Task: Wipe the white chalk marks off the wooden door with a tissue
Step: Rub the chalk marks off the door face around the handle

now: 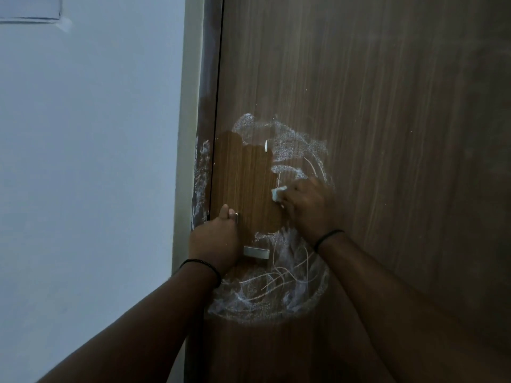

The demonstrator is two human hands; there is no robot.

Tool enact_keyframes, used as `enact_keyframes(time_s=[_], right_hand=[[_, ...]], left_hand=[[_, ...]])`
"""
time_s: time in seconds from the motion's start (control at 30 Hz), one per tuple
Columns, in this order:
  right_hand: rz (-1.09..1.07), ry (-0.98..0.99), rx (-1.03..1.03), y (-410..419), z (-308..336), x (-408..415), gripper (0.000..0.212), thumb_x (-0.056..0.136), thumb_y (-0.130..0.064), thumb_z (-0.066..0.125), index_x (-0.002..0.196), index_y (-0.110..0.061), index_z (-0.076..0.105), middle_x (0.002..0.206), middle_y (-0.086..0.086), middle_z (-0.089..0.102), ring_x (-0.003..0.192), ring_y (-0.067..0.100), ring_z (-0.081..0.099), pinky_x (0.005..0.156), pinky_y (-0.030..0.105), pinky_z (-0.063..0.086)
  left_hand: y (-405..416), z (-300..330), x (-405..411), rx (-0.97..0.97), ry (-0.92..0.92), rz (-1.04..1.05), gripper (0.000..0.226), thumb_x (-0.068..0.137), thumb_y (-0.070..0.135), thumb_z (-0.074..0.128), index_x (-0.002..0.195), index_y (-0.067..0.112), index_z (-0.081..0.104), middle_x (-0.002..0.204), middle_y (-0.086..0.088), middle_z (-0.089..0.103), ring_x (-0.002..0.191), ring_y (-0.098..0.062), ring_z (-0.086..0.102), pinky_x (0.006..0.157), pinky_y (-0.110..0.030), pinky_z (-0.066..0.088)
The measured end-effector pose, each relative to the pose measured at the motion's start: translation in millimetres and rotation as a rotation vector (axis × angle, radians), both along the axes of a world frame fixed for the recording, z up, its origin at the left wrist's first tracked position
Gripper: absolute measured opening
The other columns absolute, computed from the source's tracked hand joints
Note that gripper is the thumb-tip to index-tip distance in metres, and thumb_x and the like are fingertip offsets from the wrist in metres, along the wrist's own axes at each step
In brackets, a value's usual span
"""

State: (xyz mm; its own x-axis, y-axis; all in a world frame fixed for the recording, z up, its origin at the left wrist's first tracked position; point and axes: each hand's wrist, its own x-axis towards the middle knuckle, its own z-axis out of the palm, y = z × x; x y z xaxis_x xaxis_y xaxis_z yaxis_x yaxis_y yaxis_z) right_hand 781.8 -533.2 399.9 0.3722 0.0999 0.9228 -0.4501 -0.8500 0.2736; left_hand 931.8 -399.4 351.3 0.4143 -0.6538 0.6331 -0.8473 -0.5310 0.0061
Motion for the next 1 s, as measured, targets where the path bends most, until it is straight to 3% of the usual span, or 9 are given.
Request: enact_keyframes(time_s=[0.1,0.2,0.33,0.4,0.5,0.67,0.83,1.0], right_hand=[[0.010,-0.028,0.044,9,8,19,0.012,0.088,-0.021,0.067,0.078,-0.015,0.072,0.078,0.003,0.063,0.078,0.023,0.055,0.067,0.037,0.047],[0.007,0.103,0.006,11,-18,21,0.009,0.078,-0.016,0.079,0.081,-0.017,0.071,0.077,0.002,0.060,0.077,0.022,0.055,0.067,0.036,0.045],[0.011,0.064,-0.002,-3,-19,-3,0.005,0.085,-0.022,0.070,0.085,-0.017,0.071,0.079,0.002,0.062,0.076,0.020,0.053,0.065,0.031,0.042],[0.000,-0.036,0.050,-7,-2,-4,0.014,0.089,-0.026,0.063,0.084,-0.017,0.072,0.080,0.002,0.063,0.077,0.020,0.054,0.066,0.031,0.041],[0.025,-0.158,0.094,-1,17,12,0.013,0.089,-0.021,0.068,0.078,-0.015,0.072,0.079,0.003,0.062,0.076,0.021,0.054,0.066,0.033,0.045],[0.026,0.025,0.050,1,-11,19,0.004,0.087,-0.022,0.071,0.085,-0.018,0.070,0.082,0.000,0.060,0.078,0.019,0.053,0.066,0.035,0.046],[-0.019,-0.103,0.101,-12,14,-3,0.030,0.094,-0.035,0.047,0.085,-0.020,0.072,0.080,0.001,0.061,0.078,0.021,0.054,0.071,0.035,0.040],[-0.035,-0.158,0.187,4,42,18,0.019,0.091,-0.025,0.063,0.077,-0.016,0.072,0.076,0.003,0.060,0.077,0.022,0.053,0.071,0.038,0.044]], left_hand=[[0,1,0,0.023,0.016,0.013,0.071,0.091,0.019,0.052,0.154,0.013,0.020,0.162,-0.005,0.019,0.109,-0.026,0.061,0.080,-0.039,0.056],[0,2,0,0.022,0.010,0.017,0.070,0.092,0.020,0.052,0.154,0.014,0.020,0.162,-0.006,0.019,0.110,-0.025,0.061,0.080,-0.039,0.056],[0,0,0,0.011,0.000,0.022,0.067,0.091,0.017,0.052,0.152,0.013,0.024,0.160,-0.006,0.024,0.105,-0.025,0.063,0.076,-0.038,0.054],[-2,-2,-1,-0.003,-0.008,0.026,0.065,0.091,0.016,0.052,0.151,0.012,0.027,0.159,-0.006,0.026,0.103,-0.025,0.063,0.073,-0.037,0.054],[-2,-2,-1,0.009,-0.004,0.031,0.072,0.090,0.017,0.056,0.153,0.012,0.021,0.160,-0.006,0.022,0.107,-0.026,0.062,0.077,-0.038,0.055],[1,2,-5,0.007,-0.022,0.035,0.067,0.093,0.018,0.052,0.152,0.010,0.024,0.159,-0.007,0.026,0.107,-0.024,0.063,0.078,-0.037,0.054],[2,4,-8,0.023,-0.027,0.036,0.067,0.091,0.017,0.056,0.151,0.008,0.026,0.158,-0.009,0.027,0.104,-0.024,0.064,0.077,-0.036,0.055],[4,4,-8,0.008,-0.024,0.035,0.064,0.092,0.018,0.054,0.150,0.010,0.028,0.157,-0.006,0.029,0.104,-0.023,0.063,0.077,-0.036,0.055]])
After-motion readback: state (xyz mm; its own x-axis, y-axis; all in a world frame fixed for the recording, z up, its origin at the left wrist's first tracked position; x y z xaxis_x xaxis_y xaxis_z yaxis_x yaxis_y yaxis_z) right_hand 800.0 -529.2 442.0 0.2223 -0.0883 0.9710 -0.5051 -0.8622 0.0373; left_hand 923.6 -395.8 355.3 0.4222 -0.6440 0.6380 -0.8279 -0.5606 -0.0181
